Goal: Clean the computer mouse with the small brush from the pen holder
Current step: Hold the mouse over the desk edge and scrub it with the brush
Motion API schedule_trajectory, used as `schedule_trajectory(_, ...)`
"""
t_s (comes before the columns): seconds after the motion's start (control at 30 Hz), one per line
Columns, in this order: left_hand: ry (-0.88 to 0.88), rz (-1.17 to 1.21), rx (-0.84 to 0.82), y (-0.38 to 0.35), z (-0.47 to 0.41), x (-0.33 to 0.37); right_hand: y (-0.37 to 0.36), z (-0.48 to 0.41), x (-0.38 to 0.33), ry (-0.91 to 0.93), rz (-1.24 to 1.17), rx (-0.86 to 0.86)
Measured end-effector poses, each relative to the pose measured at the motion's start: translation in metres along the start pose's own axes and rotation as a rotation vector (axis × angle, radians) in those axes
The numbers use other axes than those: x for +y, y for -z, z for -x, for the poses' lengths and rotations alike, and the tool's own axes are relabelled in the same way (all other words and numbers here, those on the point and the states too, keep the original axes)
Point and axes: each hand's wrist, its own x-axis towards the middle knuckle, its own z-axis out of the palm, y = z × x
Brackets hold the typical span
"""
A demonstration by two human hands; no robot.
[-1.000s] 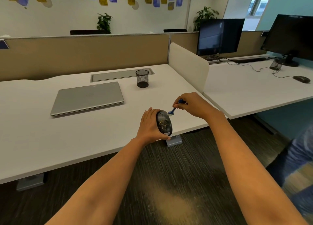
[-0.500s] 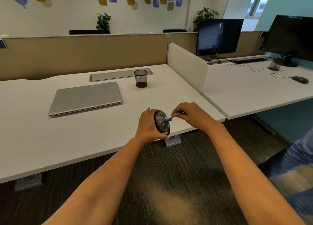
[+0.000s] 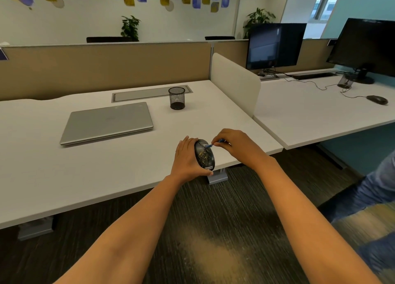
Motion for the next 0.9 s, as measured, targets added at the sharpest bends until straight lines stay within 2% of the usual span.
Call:
schedule_trajectory(0.2,0.009,-0.002,0.004,-0.002,0.002,-0.002,0.002,0.019,0.008,-0.012,0.051,-0.104)
schedule_trajectory(0.43,-0.011,-0.011,-0.027,-0.012,0.006,0.005,0.007,0.017,0.011,0.011,-0.051,0.088)
schedule_trajectory(0.9,0.007,-0.019,-0.004,-0.011,0.011,0.010,-0.002,0.043,0.008,0.002,0.047,-0.076)
